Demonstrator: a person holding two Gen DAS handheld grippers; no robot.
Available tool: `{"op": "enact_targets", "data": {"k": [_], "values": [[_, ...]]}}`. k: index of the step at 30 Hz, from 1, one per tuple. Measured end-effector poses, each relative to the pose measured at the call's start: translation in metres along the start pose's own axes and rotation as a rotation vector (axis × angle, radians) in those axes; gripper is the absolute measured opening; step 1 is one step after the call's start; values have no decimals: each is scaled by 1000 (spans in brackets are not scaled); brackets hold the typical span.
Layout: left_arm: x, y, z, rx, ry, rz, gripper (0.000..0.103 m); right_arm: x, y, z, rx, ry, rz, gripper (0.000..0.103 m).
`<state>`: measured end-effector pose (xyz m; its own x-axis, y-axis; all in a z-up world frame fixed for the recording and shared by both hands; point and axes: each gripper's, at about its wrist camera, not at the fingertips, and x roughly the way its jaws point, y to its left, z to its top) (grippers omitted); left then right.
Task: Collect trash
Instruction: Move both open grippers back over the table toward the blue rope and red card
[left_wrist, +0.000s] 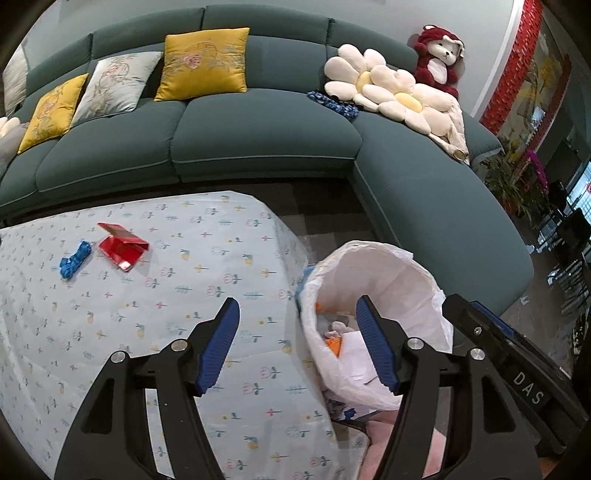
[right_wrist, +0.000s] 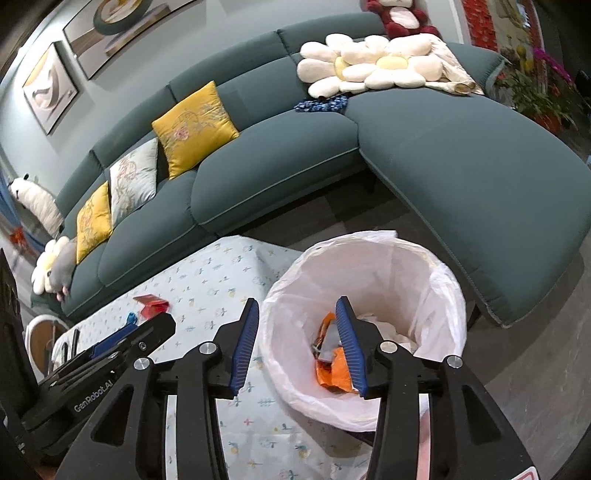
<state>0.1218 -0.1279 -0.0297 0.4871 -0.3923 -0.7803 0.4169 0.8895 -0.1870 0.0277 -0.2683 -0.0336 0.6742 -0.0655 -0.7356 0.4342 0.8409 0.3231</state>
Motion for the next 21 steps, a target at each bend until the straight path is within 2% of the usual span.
{"op": "enact_targets", "data": {"k": [21], "values": [[-26, 83, -12, -118, -25, 65, 62, 7, 89, -23, -149, 47, 51, 44]]}}
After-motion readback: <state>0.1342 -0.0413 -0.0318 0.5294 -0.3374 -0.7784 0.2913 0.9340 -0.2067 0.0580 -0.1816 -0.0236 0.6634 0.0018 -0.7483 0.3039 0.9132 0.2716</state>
